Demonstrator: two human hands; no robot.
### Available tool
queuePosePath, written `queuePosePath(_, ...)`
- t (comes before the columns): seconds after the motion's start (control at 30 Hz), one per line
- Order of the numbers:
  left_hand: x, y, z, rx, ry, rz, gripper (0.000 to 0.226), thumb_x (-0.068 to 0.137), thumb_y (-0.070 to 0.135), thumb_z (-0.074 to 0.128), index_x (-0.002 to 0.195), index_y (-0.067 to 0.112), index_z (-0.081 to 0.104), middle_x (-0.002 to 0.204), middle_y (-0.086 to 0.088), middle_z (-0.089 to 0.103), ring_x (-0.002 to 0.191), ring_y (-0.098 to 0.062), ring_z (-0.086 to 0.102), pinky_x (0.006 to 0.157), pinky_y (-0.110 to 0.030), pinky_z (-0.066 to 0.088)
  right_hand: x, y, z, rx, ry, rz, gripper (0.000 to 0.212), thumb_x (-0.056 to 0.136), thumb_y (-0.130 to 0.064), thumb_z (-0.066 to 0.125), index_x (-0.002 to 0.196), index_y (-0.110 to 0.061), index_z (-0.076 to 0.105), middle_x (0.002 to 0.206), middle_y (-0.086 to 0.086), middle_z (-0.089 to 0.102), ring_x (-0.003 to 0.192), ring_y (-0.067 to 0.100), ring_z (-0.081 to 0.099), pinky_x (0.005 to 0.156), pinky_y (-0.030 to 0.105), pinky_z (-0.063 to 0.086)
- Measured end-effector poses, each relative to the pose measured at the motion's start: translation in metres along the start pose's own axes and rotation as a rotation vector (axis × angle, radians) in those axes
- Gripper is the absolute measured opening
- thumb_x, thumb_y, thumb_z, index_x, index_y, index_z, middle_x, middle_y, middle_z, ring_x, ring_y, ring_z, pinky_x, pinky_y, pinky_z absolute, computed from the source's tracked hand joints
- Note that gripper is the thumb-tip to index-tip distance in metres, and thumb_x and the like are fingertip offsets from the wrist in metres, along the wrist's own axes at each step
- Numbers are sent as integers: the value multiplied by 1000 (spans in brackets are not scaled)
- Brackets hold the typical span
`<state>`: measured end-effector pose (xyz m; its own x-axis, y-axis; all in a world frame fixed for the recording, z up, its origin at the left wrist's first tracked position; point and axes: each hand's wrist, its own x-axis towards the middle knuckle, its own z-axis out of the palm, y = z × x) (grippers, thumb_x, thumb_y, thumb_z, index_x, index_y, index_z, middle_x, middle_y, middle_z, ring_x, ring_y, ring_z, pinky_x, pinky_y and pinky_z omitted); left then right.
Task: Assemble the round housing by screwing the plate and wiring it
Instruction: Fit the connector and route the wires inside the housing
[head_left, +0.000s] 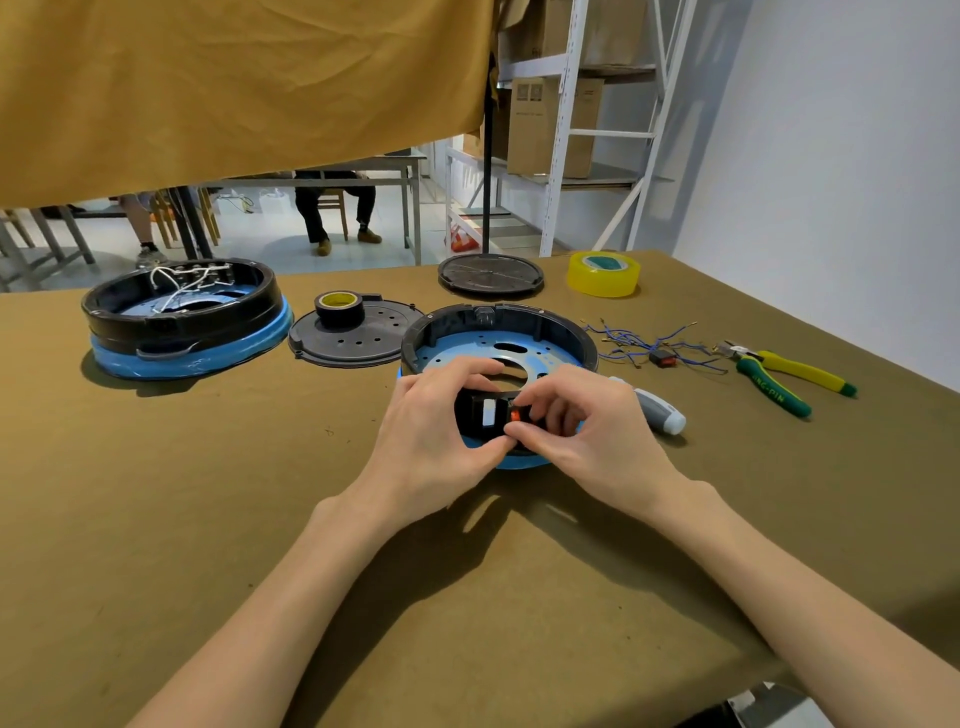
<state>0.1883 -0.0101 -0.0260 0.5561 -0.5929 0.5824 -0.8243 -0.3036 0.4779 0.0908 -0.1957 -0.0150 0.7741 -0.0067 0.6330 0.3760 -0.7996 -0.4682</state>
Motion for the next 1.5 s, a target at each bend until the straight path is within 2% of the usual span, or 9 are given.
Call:
queuePosePath(0.07, 1, 0, 1, -6, 0, -23, 63, 80, 35, 83, 136, 32, 54, 117, 18, 67, 114, 6, 53, 101, -7, 22, 1, 3, -4, -58, 18, -3, 24, 83, -28, 85, 103, -19, 74, 87, -10, 62, 77, 13, 58, 67, 18, 46)
queuePosePath(0.17, 4, 0, -1, -30, 21, -60, 60, 81, 25, 84, 134, 29, 56, 116, 17, 70, 115, 2, 56, 102, -8, 24, 6, 7, -8, -234, 56, -14, 39, 80, -45, 82, 111, -24, 72, 103, -9, 59, 100, 11, 51, 86, 27, 38)
queuePosePath(0.23, 5, 1, -4, -45, 2, -65, 60, 80, 27, 86, 133, 27, 58, 115, 17, 70, 116, -1, 59, 109, -25, 35, 12, 8, -11, -266, 8, -8, 45, 79, -52, 81, 114, -26, 70, 107, -11, 62, 108, 11, 51, 93, 31, 33)
queuePosePath(0.3, 6, 1, -7, -71, -33, -74, 60, 79, 25, 86, 133, 25, 58, 114, 15, 70, 117, -4, 60, 110, -39, 42, 17, 8, -11, -178, -66, 14, 38, 78, -49, 83, 107, -27, 72, 99, -16, 65, 101, 8, 56, 90, 33, 39)
queuePosePath(0.43, 6, 2, -1, -17, 0, -81, 57, 79, 30, 85, 129, 31, 59, 110, 23, 65, 108, 11, 51, 103, -14, 28, 28, 11, -13, 42, -96, 97, 20, 76, -34, 90, 85, -22, 76, 84, -9, 64, 82, 14, 59, 72, 38, 49)
queuePosePath(0.73, 9, 6, 4, 37, 37, -98, 47, 81, 25, 81, 124, 30, 61, 109, 18, 66, 107, 4, 54, 94, -9, 23, 37, 16, -17, 41, -190, 127, 21, 79, -30, 88, 96, -23, 77, 90, -6, 66, 84, 16, 61, 71, 24, 47)
queuePosePath(1.0, 12, 8, 1, 54, 11, -103, 46, 81, 29, 82, 123, 32, 63, 111, 19, 66, 110, 1, 55, 91, -15, 24, 46, 14, -20, 129, -246, 173, 15, 78, -28, 89, 86, -18, 81, 92, 6, 67, 84, 29, 62, 77, 52, 52)
queuePosePath(1.3, 13, 12, 1, 139, 11, -83, 38, 82, 32, 82, 117, 27, 66, 112, 12, 68, 106, -4, 56, 90, -24, 29, 39, 18, -20, 134, -218, 180, 13, 82, -19, 86, 94, -18, 82, 96, 3, 68, 92, 25, 64, 84, 52, 53)
queuePosePath(1.5, 15, 10, -1, 143, 9, -61, 32, 83, 33, 82, 111, 26, 71, 103, 11, 68, 100, -9, 60, 93, -34, 42, 33, 17, -13, 91, -142, 181, 16, 82, -22, 85, 97, -19, 81, 93, -5, 63, 87, 13, 62, 76, 30, 51)
